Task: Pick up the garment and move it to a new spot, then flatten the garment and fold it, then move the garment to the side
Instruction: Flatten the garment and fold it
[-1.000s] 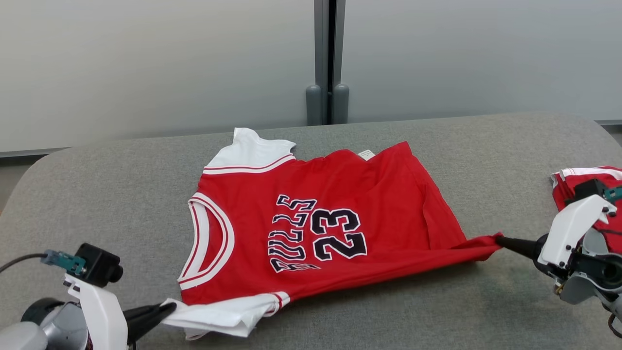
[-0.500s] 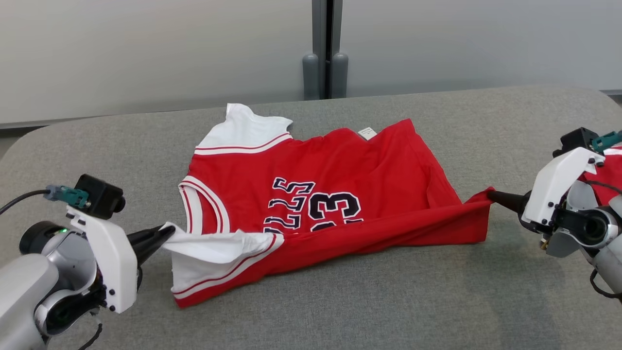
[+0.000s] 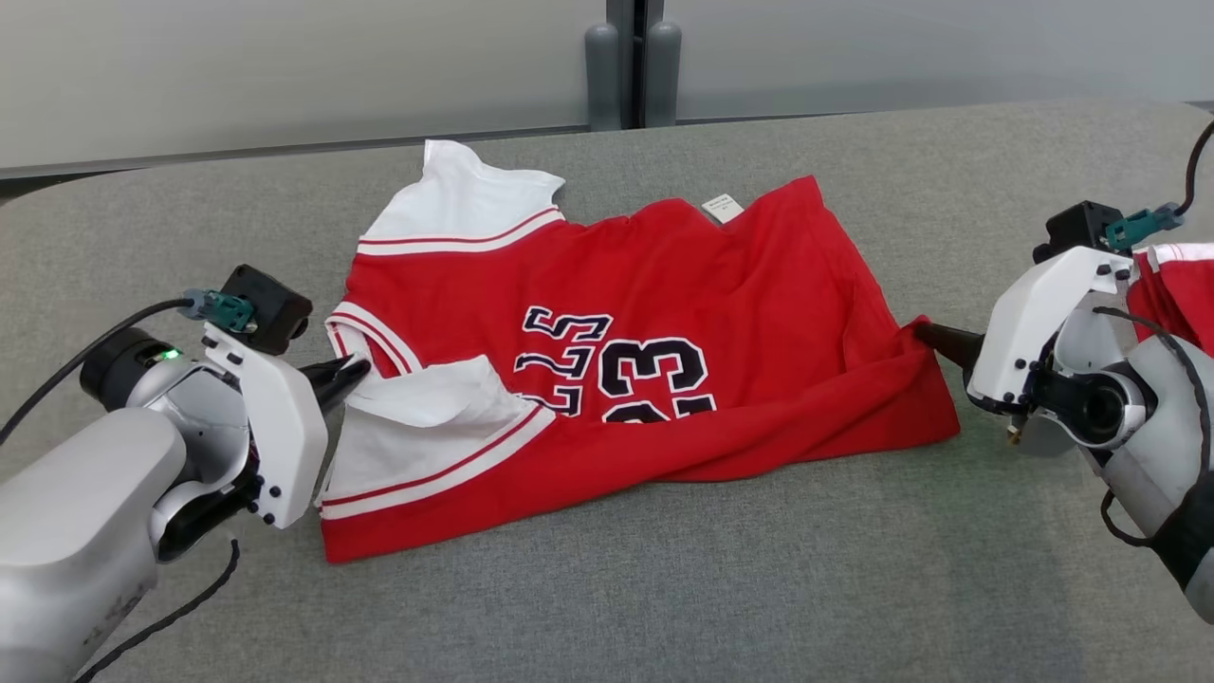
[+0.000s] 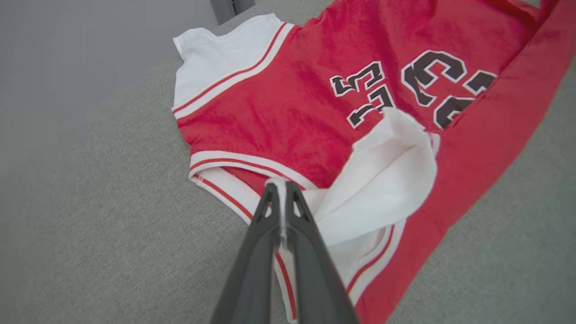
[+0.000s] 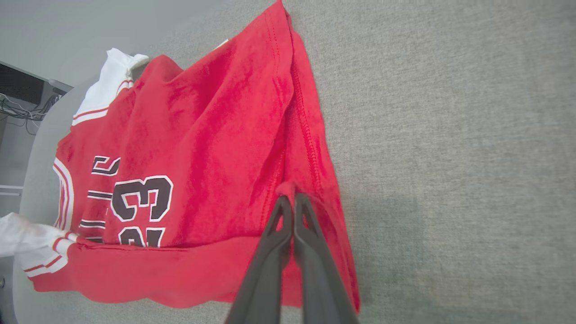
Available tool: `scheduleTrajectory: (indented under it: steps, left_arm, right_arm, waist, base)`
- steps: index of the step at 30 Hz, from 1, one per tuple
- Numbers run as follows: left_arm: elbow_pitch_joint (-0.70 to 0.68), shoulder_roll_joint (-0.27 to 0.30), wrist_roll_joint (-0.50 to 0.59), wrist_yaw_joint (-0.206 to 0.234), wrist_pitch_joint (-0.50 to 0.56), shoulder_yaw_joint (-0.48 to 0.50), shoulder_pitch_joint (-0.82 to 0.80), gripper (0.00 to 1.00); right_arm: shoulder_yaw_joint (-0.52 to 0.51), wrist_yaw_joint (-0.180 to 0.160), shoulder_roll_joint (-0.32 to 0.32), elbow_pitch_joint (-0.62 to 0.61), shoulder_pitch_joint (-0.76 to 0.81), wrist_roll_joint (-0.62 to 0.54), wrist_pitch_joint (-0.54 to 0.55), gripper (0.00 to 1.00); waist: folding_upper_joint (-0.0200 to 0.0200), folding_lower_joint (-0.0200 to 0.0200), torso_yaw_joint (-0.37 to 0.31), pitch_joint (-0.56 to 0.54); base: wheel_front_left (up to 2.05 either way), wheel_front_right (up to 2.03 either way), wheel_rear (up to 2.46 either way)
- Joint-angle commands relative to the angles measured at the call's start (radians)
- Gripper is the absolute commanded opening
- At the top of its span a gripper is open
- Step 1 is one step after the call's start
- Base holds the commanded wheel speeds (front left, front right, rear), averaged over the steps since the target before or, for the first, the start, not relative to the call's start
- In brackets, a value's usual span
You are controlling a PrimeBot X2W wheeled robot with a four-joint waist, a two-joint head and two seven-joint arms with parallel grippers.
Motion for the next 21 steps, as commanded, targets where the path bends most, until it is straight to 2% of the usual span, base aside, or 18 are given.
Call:
scheduleTrajectory:
  steps: [1, 14, 15, 16, 18, 20, 21]
  left_arm:
    - [0.018, -0.011, 0.007, 0.000, -0.010, -0.010, -0.022, 0.00]
    - [0.213, -0.085, 0.044, -0.001, -0.100, -0.081, -0.102, 0.00]
    - [0.224, -0.089, 0.044, -0.001, -0.107, -0.083, -0.106, 0.00]
    - [0.239, -0.095, 0.044, 0.000, -0.113, -0.084, -0.109, 0.00]
    - [0.259, -0.115, 0.028, 0.000, -0.118, -0.088, -0.101, 1.00]
    - [0.273, -0.127, 0.020, 0.000, -0.139, -0.088, -0.100, 1.00]
    - [0.304, -0.136, 0.018, 0.011, -0.182, -0.071, -0.105, 1.00]
  right_arm:
    - [0.001, 0.000, 0.002, -0.003, -0.010, -0.010, -0.016, 0.00]
    - [-0.010, 0.000, 0.013, -0.019, -0.008, -0.025, -0.122, 0.00]
    - [-0.010, 0.000, 0.012, -0.021, -0.009, -0.028, -0.134, 0.45]
    - [-0.012, 0.000, 0.015, -0.025, -0.006, -0.025, -0.139, 1.00]
    - [-0.015, 0.000, 0.018, -0.033, 0.006, -0.011, -0.138, 1.00]
    - [-0.010, 0.000, 0.013, -0.046, 0.008, -0.016, -0.148, 1.00]
    - [-0.016, 0.000, 0.005, -0.055, 0.018, -0.014, -0.177, 1.00]
  waist:
    - [-0.0001, 0.0000, -0.003, 0.014]
    - [-0.0001, 0.0000, -0.013, 0.049]
    - [-0.0001, 0.0000, -0.014, 0.050]
    - [-0.0001, 0.0000, -0.014, 0.050]
    - [-0.0001, 0.0000, -0.013, 0.049]
    - [-0.0001, 0.0000, -0.013, 0.047]
    - [-0.0001, 0.0000, -0.010, 0.043]
  base:
    - [0.00, 0.00, 0.00]
    - [0.00, 0.00, 0.00]
    - [0.00, 0.00, 0.00]
    - [0.00, 0.00, 0.00]
    - [0.00, 0.00, 0.00]
    - [0.00, 0.00, 0.00]
    - [0.00, 0.00, 0.00]
